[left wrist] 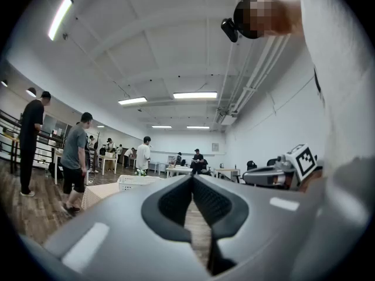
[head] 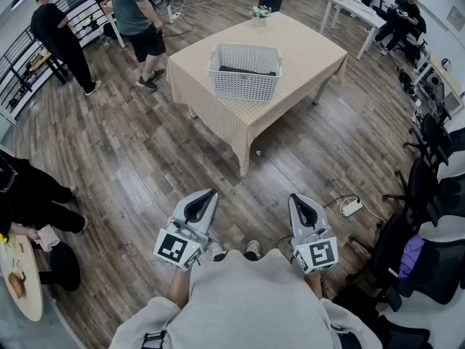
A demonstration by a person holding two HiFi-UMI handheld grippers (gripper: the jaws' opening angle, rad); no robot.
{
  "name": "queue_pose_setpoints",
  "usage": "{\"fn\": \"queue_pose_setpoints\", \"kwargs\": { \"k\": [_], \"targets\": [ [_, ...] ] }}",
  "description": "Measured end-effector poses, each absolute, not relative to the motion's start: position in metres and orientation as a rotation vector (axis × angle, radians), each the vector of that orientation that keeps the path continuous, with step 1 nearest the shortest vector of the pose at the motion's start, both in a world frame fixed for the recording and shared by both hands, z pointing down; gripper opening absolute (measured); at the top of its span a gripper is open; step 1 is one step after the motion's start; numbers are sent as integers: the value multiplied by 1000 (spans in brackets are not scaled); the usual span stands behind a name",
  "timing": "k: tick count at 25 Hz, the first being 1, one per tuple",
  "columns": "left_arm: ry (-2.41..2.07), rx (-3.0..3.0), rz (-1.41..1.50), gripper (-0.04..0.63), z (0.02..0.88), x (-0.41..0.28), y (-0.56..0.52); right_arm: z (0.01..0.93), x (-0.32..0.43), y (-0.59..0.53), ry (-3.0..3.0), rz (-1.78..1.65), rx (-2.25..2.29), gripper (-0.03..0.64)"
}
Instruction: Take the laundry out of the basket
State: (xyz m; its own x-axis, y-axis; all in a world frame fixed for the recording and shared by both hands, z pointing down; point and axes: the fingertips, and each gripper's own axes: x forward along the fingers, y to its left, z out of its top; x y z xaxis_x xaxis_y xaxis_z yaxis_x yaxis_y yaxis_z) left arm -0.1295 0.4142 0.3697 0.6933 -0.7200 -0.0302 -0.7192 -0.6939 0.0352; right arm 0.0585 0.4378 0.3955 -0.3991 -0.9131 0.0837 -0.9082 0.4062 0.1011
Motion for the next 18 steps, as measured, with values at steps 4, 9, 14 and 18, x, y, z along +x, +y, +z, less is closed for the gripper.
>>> {"fn": "queue_pose_setpoints", "kwargs": {
  "k": [4, 9, 14, 18],
  "targets": [
    [-1241, 2862, -77, 11, 369, -120, 417, 398, 70, 441, -2532, -52, 1639, -3],
    [-1253, 2852, -51, 11, 374, -107, 416, 398, 83, 440, -2536, -55, 1623, -3],
    [-1265, 2846, -39, 11, 375, -87, 414, 400, 102, 436, -2551, -54, 1610, -3],
    [-1293, 2840, -32, 11, 376, -76, 415, 400, 115, 432, -2584, -51, 1595, -3]
  ]
}}
